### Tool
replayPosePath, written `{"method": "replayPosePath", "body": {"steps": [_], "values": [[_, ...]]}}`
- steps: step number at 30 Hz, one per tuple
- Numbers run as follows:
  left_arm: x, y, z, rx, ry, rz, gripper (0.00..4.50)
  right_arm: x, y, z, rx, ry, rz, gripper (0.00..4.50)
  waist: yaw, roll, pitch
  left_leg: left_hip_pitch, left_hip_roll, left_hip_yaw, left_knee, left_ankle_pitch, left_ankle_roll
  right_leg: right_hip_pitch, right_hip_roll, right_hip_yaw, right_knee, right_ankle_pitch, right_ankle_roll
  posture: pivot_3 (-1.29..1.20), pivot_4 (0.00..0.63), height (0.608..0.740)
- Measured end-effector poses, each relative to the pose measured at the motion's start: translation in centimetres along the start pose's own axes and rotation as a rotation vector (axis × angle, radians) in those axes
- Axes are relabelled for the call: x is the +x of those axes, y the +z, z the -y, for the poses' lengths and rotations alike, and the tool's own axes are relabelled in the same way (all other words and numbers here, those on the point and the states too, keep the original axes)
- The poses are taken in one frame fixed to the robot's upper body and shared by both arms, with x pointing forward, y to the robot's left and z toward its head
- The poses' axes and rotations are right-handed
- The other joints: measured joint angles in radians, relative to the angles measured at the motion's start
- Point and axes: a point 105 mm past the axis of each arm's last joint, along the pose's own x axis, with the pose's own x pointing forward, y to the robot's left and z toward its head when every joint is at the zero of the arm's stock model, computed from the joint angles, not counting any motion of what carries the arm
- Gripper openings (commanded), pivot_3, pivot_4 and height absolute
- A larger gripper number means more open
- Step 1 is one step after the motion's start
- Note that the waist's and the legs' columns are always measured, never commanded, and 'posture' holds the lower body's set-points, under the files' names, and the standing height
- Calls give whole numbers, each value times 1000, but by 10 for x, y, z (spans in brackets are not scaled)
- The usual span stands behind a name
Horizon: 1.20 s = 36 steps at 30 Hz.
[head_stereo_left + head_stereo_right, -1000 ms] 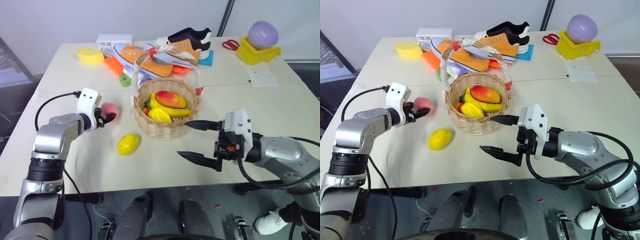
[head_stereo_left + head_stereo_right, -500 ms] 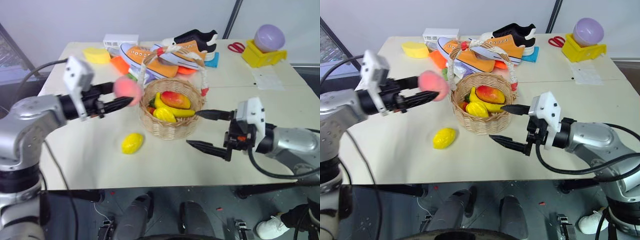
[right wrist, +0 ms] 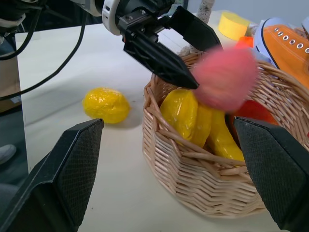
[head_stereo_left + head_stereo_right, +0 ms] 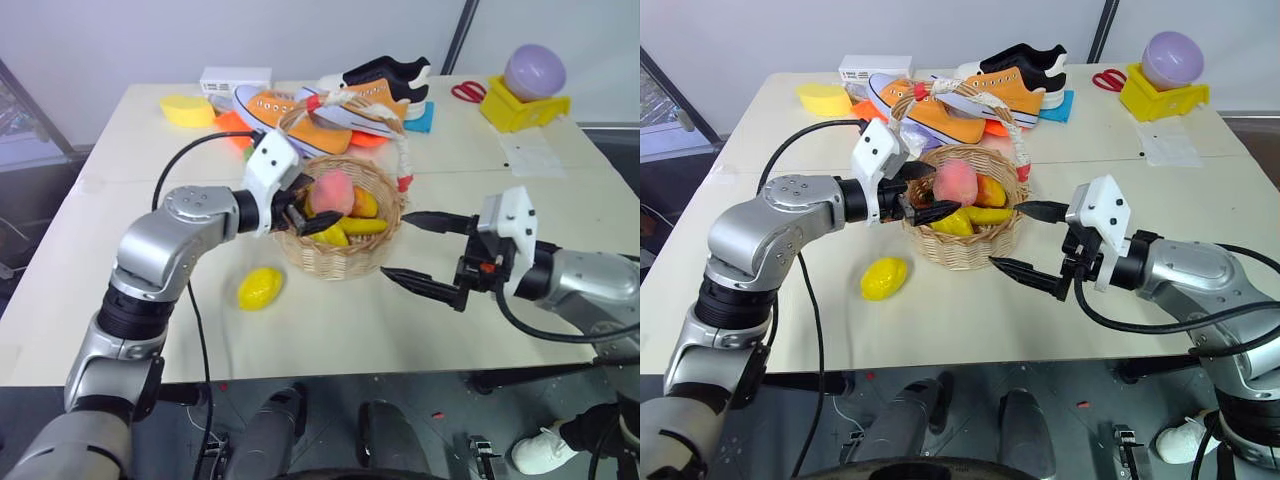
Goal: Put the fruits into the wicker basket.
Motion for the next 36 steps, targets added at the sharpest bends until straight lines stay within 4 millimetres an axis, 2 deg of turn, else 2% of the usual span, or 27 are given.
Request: {"method": "replayPosePath", "body": {"steps": [5,8,11,16,22,25,31,33,36], "values": [[-55,-7,-19,-83,40,38,4470,-2,-1,1,3,-19,-2,4500,-12,0,0,1,1,-1,0,0,0,-1,1,0,2,0,0,0,150,740],[-98,-27,-27,-175,86,-27,4470,-1,2,0,-11,-7,8,4500,-24,0,0,1,1,-1,-1,-1,-2,-1,0,0,2,0,-1,0,150,740],[-112,-42,-17,-211,63,-112,4470,3,6,-2,-27,20,19,4500,-19,0,0,1,1,-1,0,-2,-2,-3,0,0,0,0,-1,0,150,740],[-100,-51,9,-179,-3,-200,4470,12,8,-8,-26,72,41,4500,-4,0,0,1,1,-1,0,-2,-2,-2,-1,1,-1,0,-1,0,150,740],[-84,-80,29,-121,-18,-381,4470,18,9,-12,-26,97,51,4500,-6,0,0,0,1,0,-1,-2,-2,-2,-1,2,0,0,-1,0,150,740],[-81,-94,31,-125,5,-447,4470,19,9,-14,-30,100,51,4500,-5,0,0,0,1,0,-1,-2,-2,-2,0,2,0,0,-1,0,150,740],[-74,-104,31,-115,30,-503,4470,21,10,-19,-33,112,51,4500,-4,0,0,0,1,0,-1,-2,-2,-2,0,2,-1,-1,-1,0,150,740],[-73,-107,31,-113,32,-514,3933,21,10,-19,-33,111,51,4500,-4,0,0,0,1,0,-1,-2,-2,-2,0,2,-1,0,-1,0,150,740],[-71,-108,29,-126,42,-503,2793,21,9,-19,-33,109,50,4500,-4,0,0,0,1,0,-1,-2,-2,-2,0,2,-1,0,-1,0,150,740]]}}
